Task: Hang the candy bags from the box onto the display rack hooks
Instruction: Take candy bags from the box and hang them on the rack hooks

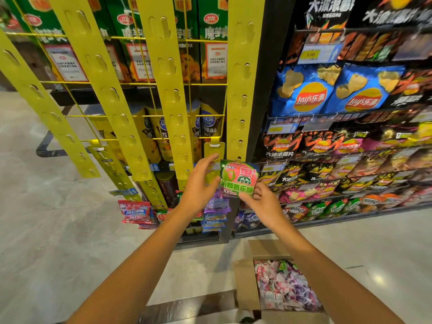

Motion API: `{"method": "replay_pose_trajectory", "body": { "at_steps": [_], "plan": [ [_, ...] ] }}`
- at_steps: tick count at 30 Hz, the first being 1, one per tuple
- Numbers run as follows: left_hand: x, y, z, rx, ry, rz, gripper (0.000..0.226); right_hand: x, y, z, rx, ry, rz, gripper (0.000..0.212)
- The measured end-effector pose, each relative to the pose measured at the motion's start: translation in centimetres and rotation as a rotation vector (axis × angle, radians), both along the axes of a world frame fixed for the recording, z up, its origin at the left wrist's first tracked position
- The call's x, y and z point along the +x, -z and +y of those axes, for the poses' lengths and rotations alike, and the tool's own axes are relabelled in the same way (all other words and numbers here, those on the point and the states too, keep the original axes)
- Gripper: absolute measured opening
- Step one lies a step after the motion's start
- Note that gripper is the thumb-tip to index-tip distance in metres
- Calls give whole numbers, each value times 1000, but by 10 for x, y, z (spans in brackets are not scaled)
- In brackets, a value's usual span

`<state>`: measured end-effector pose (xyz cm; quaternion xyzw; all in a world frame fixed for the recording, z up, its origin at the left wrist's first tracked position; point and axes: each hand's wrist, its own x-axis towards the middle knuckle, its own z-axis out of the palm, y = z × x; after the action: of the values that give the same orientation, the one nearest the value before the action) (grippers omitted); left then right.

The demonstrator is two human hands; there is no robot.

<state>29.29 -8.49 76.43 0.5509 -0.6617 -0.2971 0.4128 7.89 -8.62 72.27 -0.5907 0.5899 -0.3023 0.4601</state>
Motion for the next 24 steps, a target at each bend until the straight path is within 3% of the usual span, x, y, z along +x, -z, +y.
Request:
{"method": "replay_pose_trajectory", "body": {
  "at_steps": [4,12,15,18,24],
  "plan": [
    [11,25,30,-81,60,-118,62,-18,11,25,114,11,172,63],
    [8,87,52,-87,346,-522,58,-68,38,71,135,-131,470,55],
    [-9,104,56,23,420,-701,63,-105,56,82,140,-229,558,55],
    [-34,128,62,129,469,-818,73,-155,84,89,180,-203,528,56],
    [-128,171,65,237,480,-921,71,-281,143,92,297,-234,505,59]
  ]
}}
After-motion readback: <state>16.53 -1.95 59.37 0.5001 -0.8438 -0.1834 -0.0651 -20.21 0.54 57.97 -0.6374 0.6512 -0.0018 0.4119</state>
